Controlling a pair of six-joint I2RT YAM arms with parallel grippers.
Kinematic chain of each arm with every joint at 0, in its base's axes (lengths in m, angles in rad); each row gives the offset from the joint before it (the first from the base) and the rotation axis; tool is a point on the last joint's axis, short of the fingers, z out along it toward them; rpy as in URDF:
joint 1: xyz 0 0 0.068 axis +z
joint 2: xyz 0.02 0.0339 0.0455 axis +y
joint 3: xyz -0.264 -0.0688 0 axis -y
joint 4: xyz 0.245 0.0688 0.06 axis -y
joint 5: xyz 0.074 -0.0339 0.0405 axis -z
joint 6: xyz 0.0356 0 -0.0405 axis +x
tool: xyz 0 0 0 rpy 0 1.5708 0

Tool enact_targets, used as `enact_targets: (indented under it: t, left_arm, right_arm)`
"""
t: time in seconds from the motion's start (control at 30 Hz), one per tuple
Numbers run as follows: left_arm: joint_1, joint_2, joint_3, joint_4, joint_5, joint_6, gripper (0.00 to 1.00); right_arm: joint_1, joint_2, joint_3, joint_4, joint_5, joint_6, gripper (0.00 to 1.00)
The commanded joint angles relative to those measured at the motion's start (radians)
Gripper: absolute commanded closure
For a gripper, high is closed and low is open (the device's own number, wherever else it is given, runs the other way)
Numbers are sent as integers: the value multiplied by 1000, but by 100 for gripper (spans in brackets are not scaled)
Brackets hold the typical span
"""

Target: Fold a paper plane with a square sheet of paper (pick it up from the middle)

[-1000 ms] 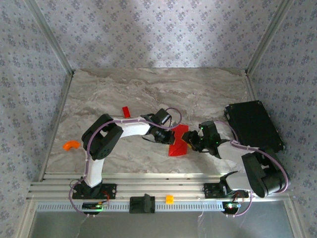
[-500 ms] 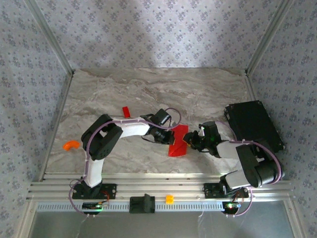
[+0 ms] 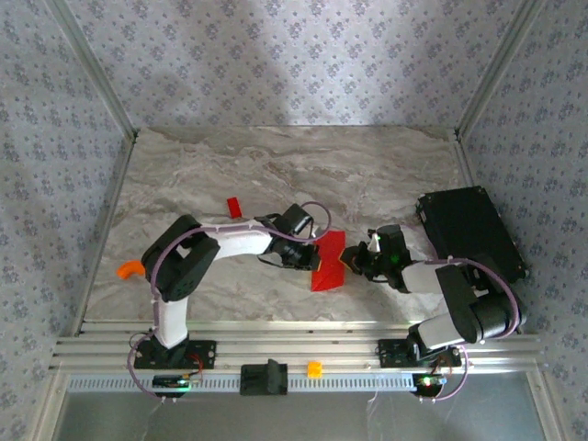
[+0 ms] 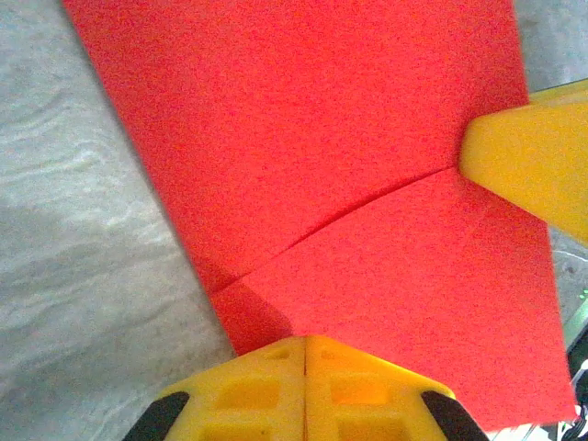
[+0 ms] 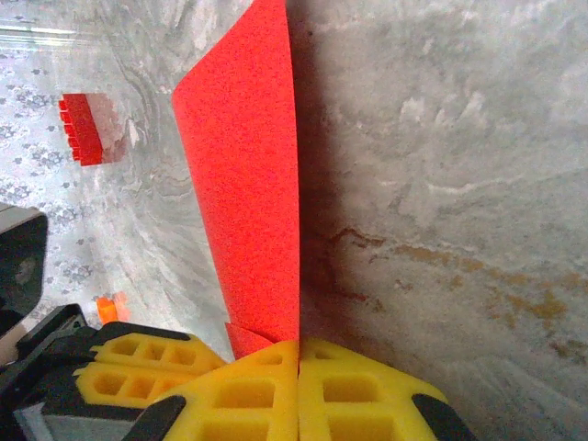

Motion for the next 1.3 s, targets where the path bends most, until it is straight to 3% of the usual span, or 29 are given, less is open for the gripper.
enact_targets:
  t: [0.0,0.3,0.63,0.87,1.07,1.27]
  left_arm:
    - [-6,-128,-31,28,-71,-31,91]
    - [49,-407,-218,90,-298,-110,87]
    - [192,-627,-450,168,-314,-245,82]
    - [235,-789,-519,113,-394,-244,60]
    - [314,-949,-557,8,-465,-248,40]
    - [367,-1155,-609,-153,-668,-295,34]
  right_arm:
    - [19,-70,33,-78,22,-43,93]
    - [230,-207,308,-665,385,-295,93]
    - [426,-155,585,-1101,856,-374,93]
    - [525,20,793,-1419,1204,-350,95]
    - [591,183,910,-1500,1295,-298,95]
    - [648,369,1012,-1555,1326,-242,95]
